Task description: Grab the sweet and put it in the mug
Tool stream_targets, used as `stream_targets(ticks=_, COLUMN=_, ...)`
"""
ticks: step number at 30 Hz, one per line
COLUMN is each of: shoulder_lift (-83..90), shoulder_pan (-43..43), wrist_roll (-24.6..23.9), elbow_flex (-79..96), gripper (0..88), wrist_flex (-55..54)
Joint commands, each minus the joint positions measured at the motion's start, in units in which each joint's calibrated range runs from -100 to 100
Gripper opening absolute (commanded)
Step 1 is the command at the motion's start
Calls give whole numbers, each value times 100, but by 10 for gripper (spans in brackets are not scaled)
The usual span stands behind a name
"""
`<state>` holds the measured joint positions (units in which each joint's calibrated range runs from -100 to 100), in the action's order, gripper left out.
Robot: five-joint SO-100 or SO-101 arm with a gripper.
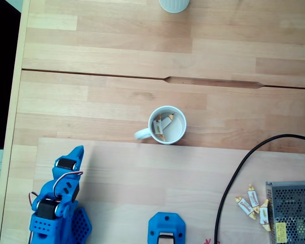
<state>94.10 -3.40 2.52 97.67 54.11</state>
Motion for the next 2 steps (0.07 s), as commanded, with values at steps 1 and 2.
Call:
stream_targets(ticks=1, shoulder_lift=57, shoulder_pan=42, wrist_roll=0, elbow_flex=-17, gripper=31, wrist_flex=-16)
stream_targets(ticks=2, shoulder_lift=57, shoulder_pan=42, wrist_roll=0, elbow_flex=-17, gripper=31, wrist_flex=-16)
